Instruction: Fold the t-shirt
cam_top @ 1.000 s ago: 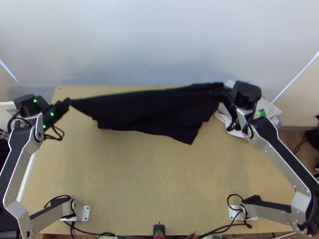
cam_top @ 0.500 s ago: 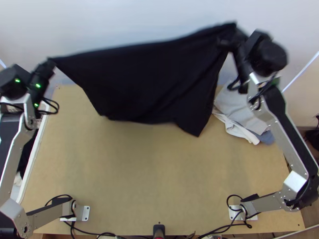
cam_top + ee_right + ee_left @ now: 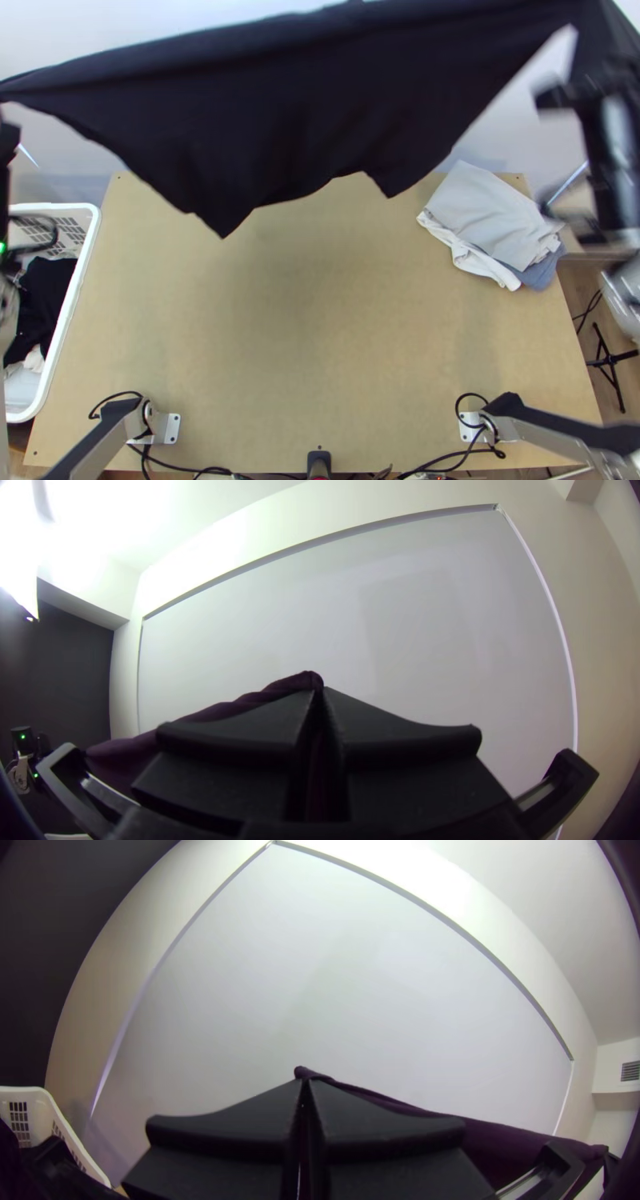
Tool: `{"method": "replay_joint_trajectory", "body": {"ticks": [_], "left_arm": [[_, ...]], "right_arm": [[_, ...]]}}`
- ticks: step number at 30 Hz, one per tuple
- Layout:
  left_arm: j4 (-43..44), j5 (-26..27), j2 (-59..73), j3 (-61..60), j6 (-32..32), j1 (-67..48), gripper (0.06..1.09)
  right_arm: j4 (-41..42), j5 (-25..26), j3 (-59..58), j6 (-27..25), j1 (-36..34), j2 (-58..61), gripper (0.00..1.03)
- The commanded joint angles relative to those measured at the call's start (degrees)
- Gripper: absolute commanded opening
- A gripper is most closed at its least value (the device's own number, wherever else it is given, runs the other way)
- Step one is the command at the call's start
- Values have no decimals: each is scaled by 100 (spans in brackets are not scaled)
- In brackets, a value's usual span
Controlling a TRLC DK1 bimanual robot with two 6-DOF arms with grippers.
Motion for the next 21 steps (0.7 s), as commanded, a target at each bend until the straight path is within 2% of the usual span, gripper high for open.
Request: {"method": "replay_joint_trajectory", "body": {"ticks": [1, 3, 6, 10, 16, 21], "left_arm": [[95, -36, -1529, -895, 623, 251, 9], [183, -36, -2004, -1203, 799, 277, 9], [-54, -36, -2601, -1475, 869, 365, 9], [-467, -36, -3076, -1625, 887, 453, 9], [-1153, -19, -3278, -1827, 808, 506, 9], [-2164, 342, -3893, -3321, 694, 277, 9]], "right_arm": [[-1035, -15, -1369, -34, 309, -2166, 3], [-1668, -6, -1431, 151, 300, -2632, 3], [-2432, -6, -1571, 169, 292, -3212, 3], [-3021, -6, -1589, 160, 283, -3581, 3], [-3092, -6, -2028, 151, 300, -3660, 3], [-2388, -6, -3865, 344, 485, -4038, 3]]}}
